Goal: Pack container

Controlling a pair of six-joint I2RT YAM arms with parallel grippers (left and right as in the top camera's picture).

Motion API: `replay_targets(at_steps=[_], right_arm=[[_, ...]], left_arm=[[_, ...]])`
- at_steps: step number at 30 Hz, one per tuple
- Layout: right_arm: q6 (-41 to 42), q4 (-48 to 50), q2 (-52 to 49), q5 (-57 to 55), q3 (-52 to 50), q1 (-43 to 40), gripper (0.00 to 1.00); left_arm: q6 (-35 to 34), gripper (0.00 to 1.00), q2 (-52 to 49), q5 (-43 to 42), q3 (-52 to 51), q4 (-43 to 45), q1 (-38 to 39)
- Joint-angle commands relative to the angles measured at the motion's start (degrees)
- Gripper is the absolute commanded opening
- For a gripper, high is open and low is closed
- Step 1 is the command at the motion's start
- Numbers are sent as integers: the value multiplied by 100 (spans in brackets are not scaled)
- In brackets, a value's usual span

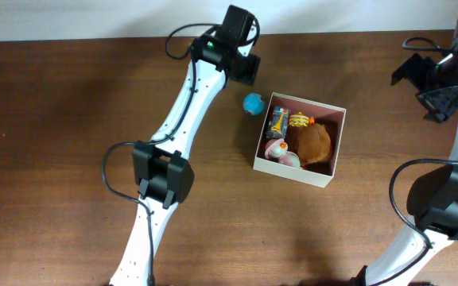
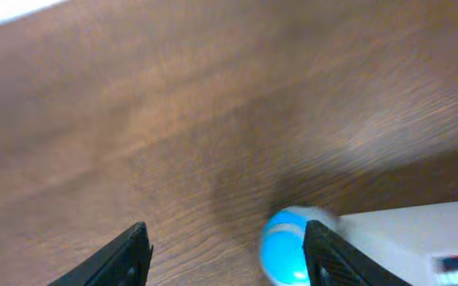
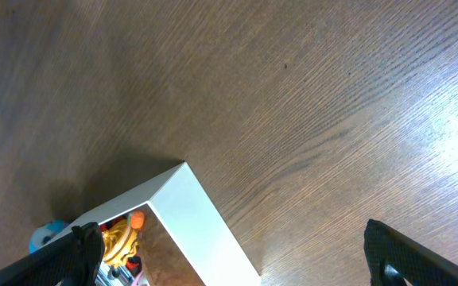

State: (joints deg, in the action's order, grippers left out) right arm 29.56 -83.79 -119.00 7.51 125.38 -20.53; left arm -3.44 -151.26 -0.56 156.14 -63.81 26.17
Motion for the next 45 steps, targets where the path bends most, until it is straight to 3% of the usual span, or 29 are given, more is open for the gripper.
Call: replay_targets(at_steps=[1,16,33,45], right_arm=[[9,0,52,-63,-24,26,99],[9,2,52,-63,-24,26,99],[9,2,52,-63,-24,26,99],[9,0,52,-63,-24,26,99]], left_arm=[[33,64,-380,24,48,-133,-31],[52,64,-566,-459,46,-118,205],[50,77,-560,-490,136,-42,212],[50,79,-560,-1239,378,-136,221]])
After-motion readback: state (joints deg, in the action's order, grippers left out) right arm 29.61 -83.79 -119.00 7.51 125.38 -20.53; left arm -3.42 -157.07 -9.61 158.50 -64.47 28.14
